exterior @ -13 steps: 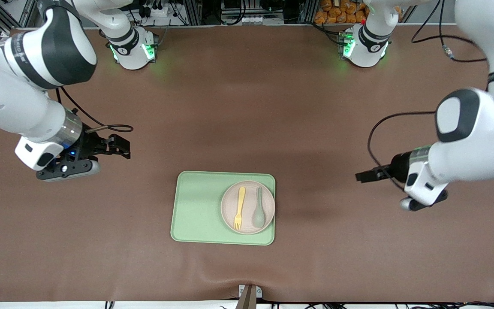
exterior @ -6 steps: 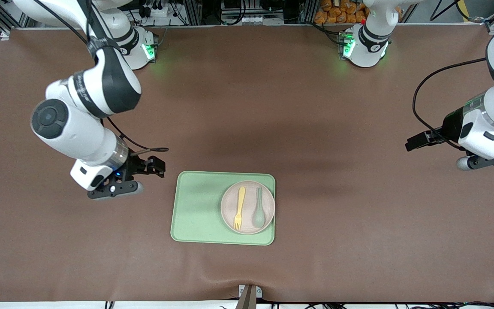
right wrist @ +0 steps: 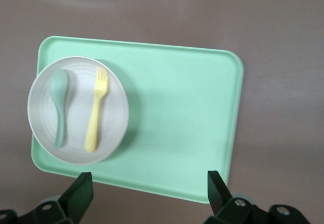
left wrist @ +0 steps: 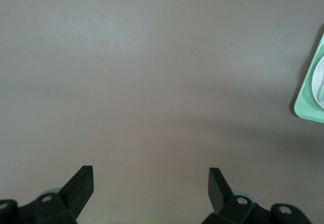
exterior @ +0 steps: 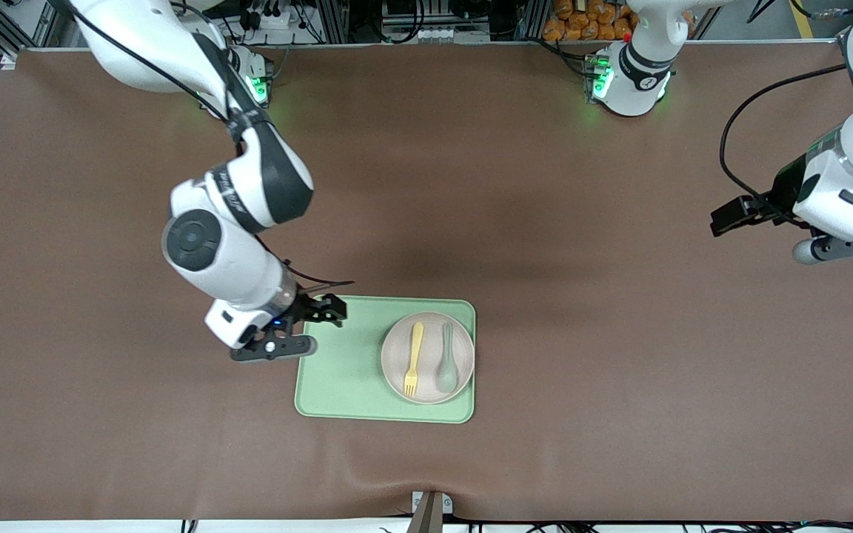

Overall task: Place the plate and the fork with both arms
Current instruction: 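Move the right gripper over the plate while the left gripper withdraws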

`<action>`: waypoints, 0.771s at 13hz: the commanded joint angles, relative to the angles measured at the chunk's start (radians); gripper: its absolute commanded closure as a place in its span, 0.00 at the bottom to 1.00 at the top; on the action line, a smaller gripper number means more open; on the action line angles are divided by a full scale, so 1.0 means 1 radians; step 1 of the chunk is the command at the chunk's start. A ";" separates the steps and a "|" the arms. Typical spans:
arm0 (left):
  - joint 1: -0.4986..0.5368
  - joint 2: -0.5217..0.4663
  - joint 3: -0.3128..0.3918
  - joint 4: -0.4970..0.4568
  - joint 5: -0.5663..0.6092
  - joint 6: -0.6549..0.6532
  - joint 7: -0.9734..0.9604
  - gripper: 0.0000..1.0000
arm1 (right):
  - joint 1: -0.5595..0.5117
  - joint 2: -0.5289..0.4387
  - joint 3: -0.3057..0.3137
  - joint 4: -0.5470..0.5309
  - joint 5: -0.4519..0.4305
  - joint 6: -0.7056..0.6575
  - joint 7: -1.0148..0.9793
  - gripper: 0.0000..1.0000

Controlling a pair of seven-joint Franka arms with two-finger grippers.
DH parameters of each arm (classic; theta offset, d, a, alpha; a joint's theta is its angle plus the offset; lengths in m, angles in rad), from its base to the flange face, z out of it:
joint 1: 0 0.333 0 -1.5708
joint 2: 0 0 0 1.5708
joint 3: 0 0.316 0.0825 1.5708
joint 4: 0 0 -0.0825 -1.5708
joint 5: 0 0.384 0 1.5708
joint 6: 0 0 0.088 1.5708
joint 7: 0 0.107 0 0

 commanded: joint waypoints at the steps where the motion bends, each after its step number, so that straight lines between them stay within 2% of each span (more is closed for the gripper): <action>1: -0.024 -0.056 0.028 -0.025 0.031 -0.053 0.061 0.00 | 0.041 0.094 -0.010 0.093 -0.002 0.088 0.081 0.00; 3: -0.118 -0.079 0.121 -0.025 0.033 -0.090 0.089 0.00 | 0.082 0.138 -0.019 0.148 -0.013 0.084 0.103 0.00; 4: -0.132 -0.094 0.136 -0.024 0.033 -0.101 0.117 0.00 | 0.091 0.154 -0.037 0.168 -0.018 0.081 0.139 0.00; 6: -0.126 -0.111 0.134 -0.021 0.031 -0.111 0.166 0.00 | 0.110 0.207 -0.040 0.227 -0.018 0.081 0.154 0.00; 7: -0.126 -0.113 0.130 -0.019 0.031 -0.121 0.177 0.00 | 0.127 0.239 -0.043 0.263 -0.018 0.081 0.173 0.07; 8: -0.126 -0.117 0.124 -0.010 0.031 -0.140 0.189 0.00 | 0.134 0.258 -0.054 0.286 -0.019 0.077 0.199 0.09; 10: -0.135 -0.125 0.122 0.008 0.030 -0.165 0.204 0.00 | 0.173 0.292 -0.082 0.303 -0.019 0.073 0.247 0.09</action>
